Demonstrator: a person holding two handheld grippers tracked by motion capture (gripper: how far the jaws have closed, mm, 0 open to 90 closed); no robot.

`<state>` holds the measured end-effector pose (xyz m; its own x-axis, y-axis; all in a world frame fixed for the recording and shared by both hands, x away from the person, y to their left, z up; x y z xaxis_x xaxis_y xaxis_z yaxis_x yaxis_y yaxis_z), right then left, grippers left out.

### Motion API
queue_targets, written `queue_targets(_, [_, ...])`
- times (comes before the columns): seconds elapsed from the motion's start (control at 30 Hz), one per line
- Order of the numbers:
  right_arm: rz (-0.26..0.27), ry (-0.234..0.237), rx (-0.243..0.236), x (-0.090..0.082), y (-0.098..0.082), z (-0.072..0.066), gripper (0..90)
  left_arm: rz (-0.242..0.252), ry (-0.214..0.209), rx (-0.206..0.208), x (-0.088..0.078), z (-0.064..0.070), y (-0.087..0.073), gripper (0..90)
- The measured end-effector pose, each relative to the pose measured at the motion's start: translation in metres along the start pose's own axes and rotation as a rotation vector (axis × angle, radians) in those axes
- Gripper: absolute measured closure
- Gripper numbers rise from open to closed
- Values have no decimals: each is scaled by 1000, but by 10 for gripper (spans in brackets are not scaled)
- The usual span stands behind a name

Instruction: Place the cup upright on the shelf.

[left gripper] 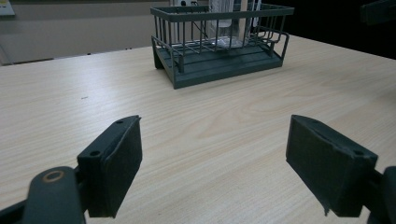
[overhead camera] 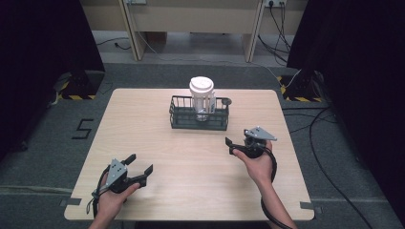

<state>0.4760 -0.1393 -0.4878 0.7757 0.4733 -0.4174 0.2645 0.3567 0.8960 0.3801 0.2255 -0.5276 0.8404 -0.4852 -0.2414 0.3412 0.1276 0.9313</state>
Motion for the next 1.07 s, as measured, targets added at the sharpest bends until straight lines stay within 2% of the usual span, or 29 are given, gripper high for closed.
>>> queue_targets(0.5, [-21,-29,6,-27,-36,10,155,0,3,1,0,0,0,179])
queue_targets(0.77, [13,-57,-5,-45,-54,17,155,-1,4,-1,0,-1,-1,180])
queue_targets(0.9, [34,-62,17,-49,-66,18,156,-2,3,0,0,-1,-1,180])
queue_targets(0.93, [23,-58,22,-49,-69,18,156,-1,2,2,0,-1,0,180])
queue_targets(1.07, [40,-51,27,-49,-65,16,156,0,1,4,0,-1,0,180])
Point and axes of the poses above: each handheld gripper's, and its own axes: x roughly forward along the jaws, y roughly out of its top, z roughly to its right, the point moved 7 cm from there along x, roughly forward along the jaws, and after that the axes turned 14 degrees about -x, right-handed, at the moved point
